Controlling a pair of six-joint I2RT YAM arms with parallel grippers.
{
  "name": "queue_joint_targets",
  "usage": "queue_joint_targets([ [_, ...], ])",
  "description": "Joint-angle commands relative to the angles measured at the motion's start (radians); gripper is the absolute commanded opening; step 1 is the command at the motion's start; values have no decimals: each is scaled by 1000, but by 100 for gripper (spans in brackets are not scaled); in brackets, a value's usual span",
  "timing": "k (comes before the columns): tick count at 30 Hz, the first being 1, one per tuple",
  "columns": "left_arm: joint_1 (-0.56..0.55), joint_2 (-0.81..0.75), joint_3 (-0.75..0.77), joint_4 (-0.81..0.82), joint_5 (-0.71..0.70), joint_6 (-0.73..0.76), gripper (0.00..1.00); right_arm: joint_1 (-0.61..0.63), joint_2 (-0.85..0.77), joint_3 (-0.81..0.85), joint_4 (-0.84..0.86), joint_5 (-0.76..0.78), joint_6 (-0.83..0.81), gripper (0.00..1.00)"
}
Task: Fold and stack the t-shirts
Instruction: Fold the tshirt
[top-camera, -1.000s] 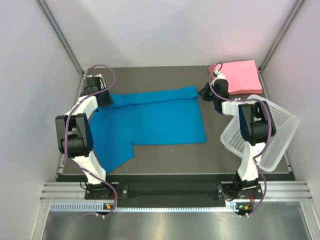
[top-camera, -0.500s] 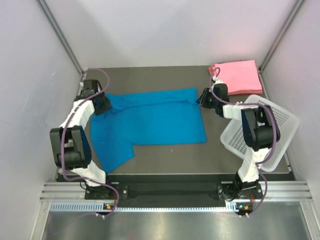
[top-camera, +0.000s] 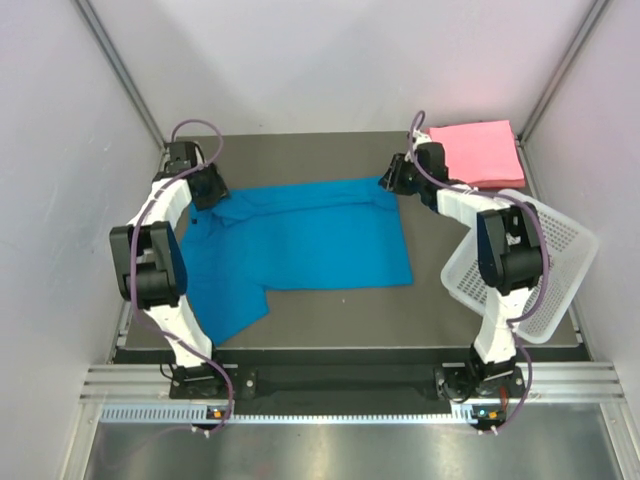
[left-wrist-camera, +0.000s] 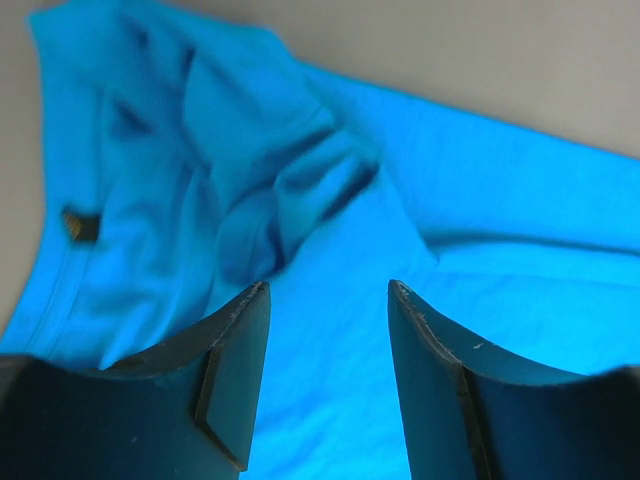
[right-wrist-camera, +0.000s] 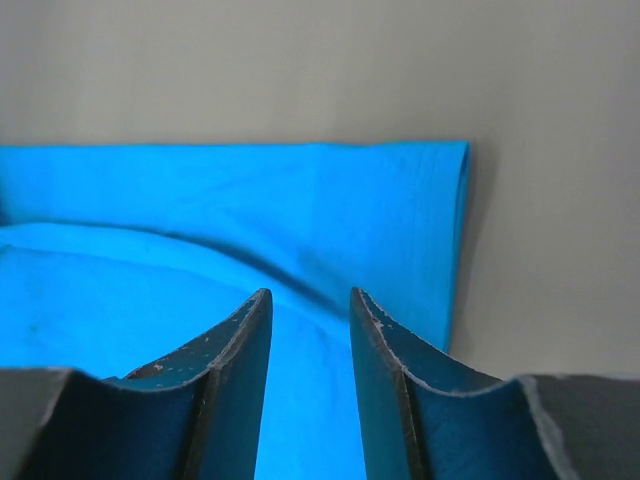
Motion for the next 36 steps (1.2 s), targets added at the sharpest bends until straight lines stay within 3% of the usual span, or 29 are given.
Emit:
queue_joint_targets([
  [1,5,63,107,19,55,37,56,7,64,61,-47,-45,-53,38],
  [3,5,114,150,-51,64,36,54,7,71,66,-45,-49,-51,38],
  [7,2,114,137,-111,56,21,41,11,72,66,-31,-54,-42,38],
  [8,-3,107,129,-123,36,15,28,14,73,66,-31,-56,-37,38],
  [12,-5,55,49,-157,4,-4,0,22,65,75,-33,-56,-36,38],
  [24,-12,-140,-231,-107,-146,-102,0,37,73,75,-54,-36,-39,38],
  [26,-11,-211,-267,-75,-128,-133,18,36,76,84,-64,-33,-37,38],
  [29,-11,-303,-287,-15,-42,-157,35,36,81,101,-73,-33,-37,38],
  [32,-9,-341,-268,56,-39,-185,45,46,85,116,-90,-14,-37,38],
  [36,72,-265,-164,19,-85,-200,47,53,101,139,-108,36,-40,38],
])
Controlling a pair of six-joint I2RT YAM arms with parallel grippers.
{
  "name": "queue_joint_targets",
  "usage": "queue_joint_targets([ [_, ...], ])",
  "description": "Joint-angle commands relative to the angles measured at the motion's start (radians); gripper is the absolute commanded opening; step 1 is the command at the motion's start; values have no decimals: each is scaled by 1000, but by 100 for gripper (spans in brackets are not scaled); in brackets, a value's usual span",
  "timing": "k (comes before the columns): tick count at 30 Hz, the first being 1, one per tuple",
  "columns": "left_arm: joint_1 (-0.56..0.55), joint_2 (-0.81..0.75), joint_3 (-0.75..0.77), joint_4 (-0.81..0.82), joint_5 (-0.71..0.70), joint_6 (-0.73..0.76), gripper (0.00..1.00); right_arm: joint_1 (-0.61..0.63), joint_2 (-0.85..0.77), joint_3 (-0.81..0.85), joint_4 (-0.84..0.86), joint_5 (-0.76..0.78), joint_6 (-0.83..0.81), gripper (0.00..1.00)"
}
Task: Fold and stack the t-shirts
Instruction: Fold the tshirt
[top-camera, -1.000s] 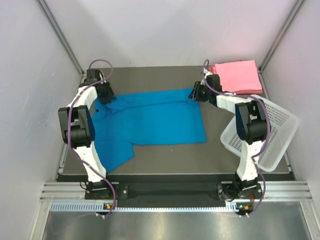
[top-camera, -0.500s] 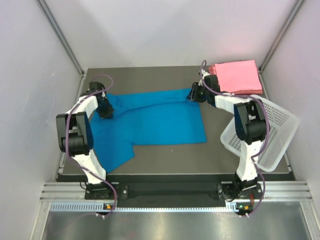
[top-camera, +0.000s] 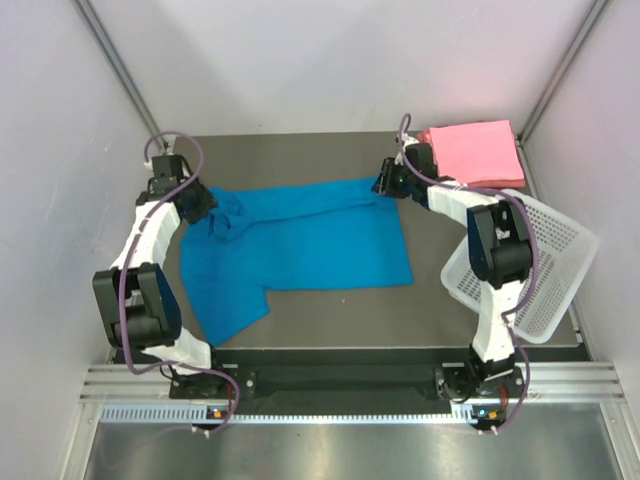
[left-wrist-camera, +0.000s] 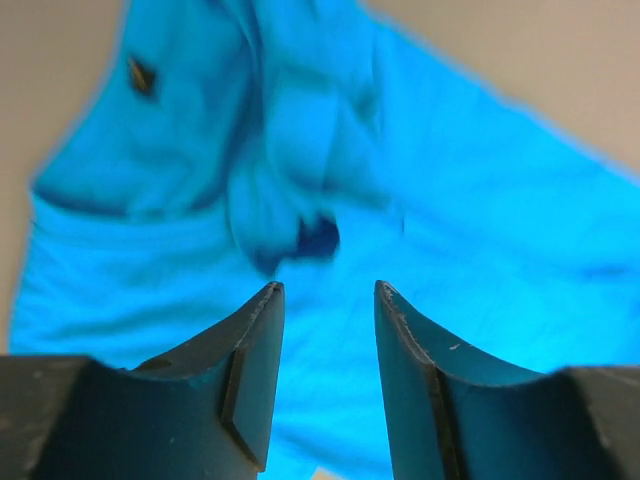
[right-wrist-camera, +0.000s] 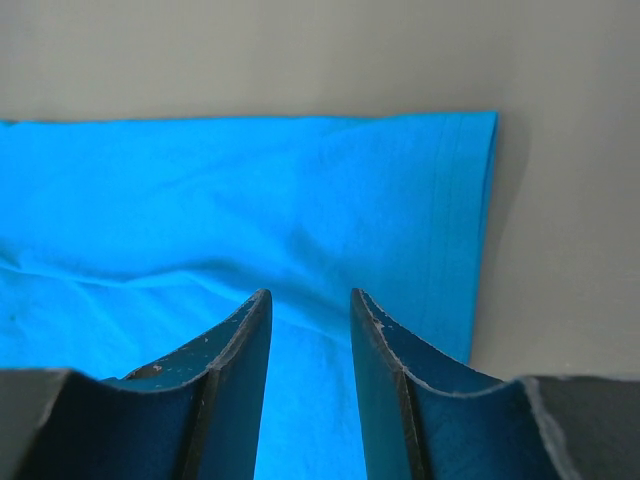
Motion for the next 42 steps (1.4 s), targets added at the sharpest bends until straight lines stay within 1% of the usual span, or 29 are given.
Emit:
queue_joint_targets([
  [1,87,86,94,59,-10,-35,47,21,20,56,-7,54,-14,38],
  [3,133,134,158,62,20,-16,48,21,32,72,-32,76,-17,38],
  [5,162,211,236,45,13,-9,49,23,57,105,-35,91,-28,38],
  [8,180,306,304,56,42,-4,49,23,99,166,-64,125,-43,43],
  [11,180,384,350,79,48,5,49,17,135,219,-93,192,-51,45],
  [16,183,500,407,100,56,45,49,-2,178,269,-129,226,-42,47],
  [19,182,551,434,117,62,66,49,-6,195,291,-159,251,-42,47],
  [23,182,594,464,134,60,82,49,-19,204,290,-159,289,-42,47],
  [32,182,639,483,214,129,122,48,-42,253,335,-176,263,-39,46],
  [35,182,657,503,211,129,131,47,-48,262,345,-167,260,-32,46],
  [36,183,668,508,211,137,132,46,-51,271,348,-161,219,-31,46],
  [40,183,691,528,228,168,117,42,-51,285,357,-124,168,-17,44],
  [42,183,705,534,235,189,110,34,-51,291,348,-98,133,-9,41],
])
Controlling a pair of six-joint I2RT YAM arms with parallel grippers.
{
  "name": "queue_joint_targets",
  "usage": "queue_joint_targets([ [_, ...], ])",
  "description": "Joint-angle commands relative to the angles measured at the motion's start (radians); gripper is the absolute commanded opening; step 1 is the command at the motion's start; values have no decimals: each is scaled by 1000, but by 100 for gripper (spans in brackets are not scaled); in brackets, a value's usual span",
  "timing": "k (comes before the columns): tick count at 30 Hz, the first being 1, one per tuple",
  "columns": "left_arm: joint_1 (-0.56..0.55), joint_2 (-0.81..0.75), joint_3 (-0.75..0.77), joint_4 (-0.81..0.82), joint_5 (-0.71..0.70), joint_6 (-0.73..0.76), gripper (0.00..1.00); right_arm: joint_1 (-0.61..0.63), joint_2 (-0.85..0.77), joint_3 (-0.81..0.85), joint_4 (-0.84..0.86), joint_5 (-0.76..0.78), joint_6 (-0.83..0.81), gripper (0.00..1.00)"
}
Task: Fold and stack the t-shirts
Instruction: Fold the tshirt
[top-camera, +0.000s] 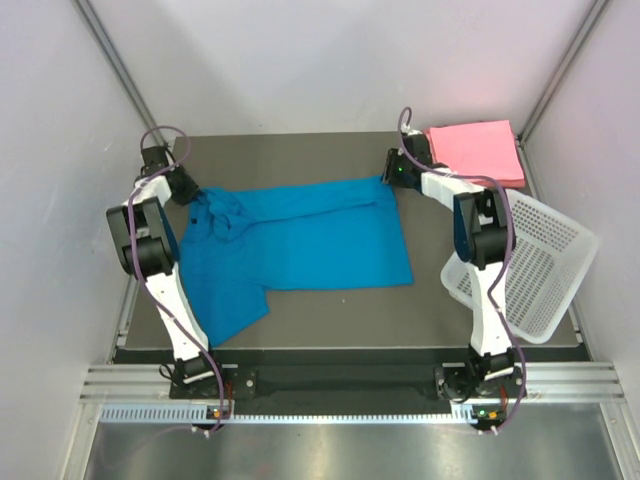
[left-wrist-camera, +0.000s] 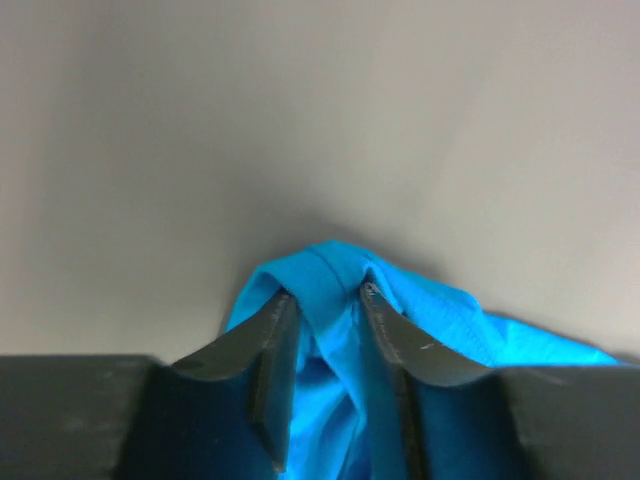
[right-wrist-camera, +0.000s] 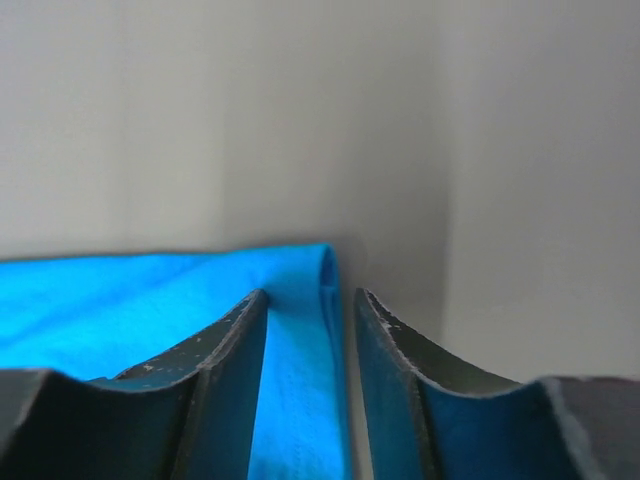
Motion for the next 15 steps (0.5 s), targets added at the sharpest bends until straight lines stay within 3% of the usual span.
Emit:
queue_joint_targets([
  [1,0,27,52,60,57,-5,31,-10,38,26,48,-71,21,40],
  [4,-1,47,76,63,85,-20,12,-14,54,43,36,-55,37,29],
  [5,0,51,84,66,91,-23,6,-20,57,47,25,-42,44,15],
  [6,0,59,90,69,99,-29,0,-29,52,44,17,-7,54,9],
  [8,-3,65,109,69,100,-37,0,-42,39,20,13,39,72,0],
  [11,-3,74,123,92,93,-68,0,-71,3,-40,58,38,106,0],
  [15,-1,88,142,114,77,-134,0,-77,8,-11,-30,122,133,0],
])
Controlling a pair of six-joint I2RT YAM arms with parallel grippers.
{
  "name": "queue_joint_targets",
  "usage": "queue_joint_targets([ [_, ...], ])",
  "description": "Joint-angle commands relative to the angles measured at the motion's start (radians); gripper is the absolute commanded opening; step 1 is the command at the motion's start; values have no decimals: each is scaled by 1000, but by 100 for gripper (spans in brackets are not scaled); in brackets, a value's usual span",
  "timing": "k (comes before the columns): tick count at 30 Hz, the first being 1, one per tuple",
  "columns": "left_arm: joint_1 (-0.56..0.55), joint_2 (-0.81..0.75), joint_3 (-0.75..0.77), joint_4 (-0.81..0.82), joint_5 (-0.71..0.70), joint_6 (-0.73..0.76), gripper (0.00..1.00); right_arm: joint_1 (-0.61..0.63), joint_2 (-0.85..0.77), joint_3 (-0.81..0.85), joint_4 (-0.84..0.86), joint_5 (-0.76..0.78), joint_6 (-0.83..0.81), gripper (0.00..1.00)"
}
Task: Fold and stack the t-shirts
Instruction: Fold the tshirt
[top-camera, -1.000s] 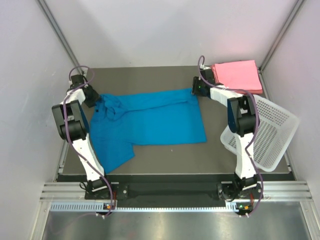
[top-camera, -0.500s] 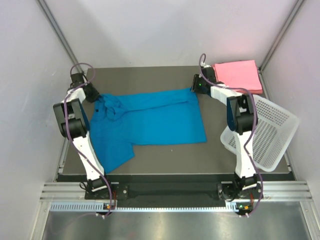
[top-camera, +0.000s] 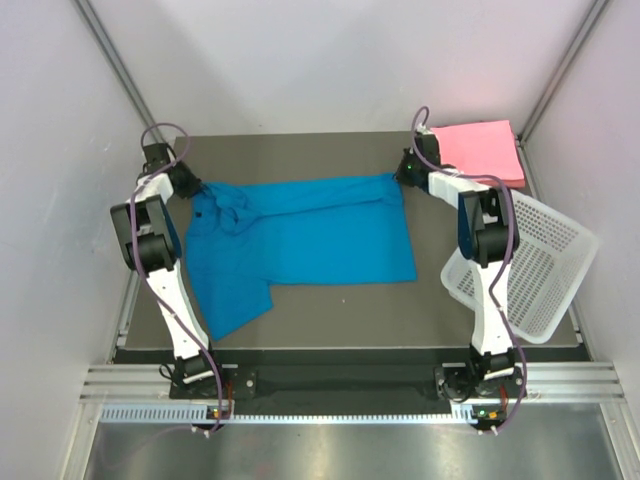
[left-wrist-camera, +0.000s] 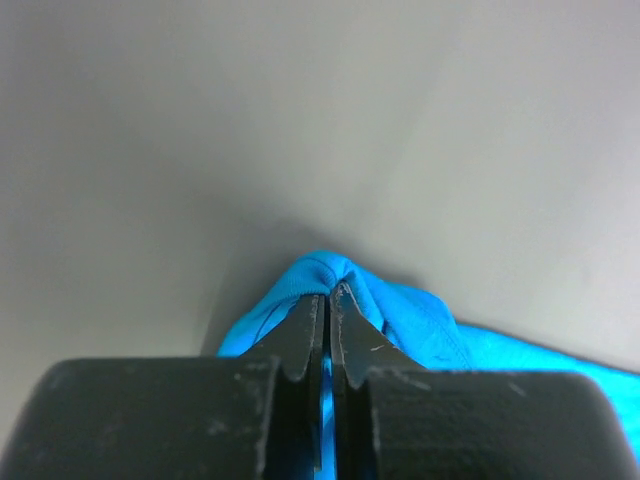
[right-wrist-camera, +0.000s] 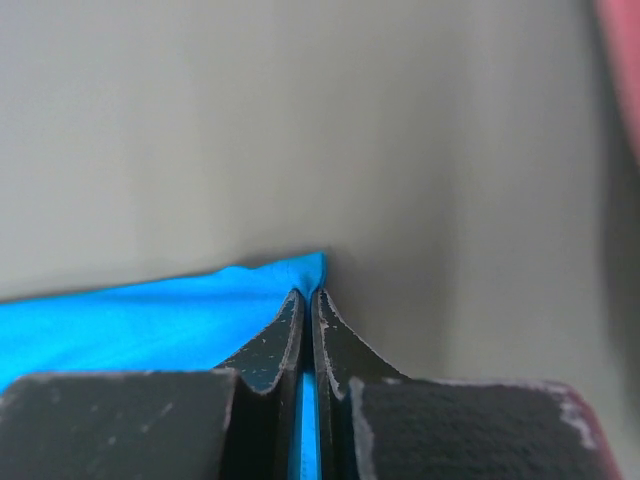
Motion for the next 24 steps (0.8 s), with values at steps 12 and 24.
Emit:
queue_joint_targets([
  [12,-1,113,253,67,127,-137,2,-30,-61,-39,-109,210,49,1],
  [24,-5,-129,92,-142,71,1,44,-27,-216,-62,-165,78,-54,39],
])
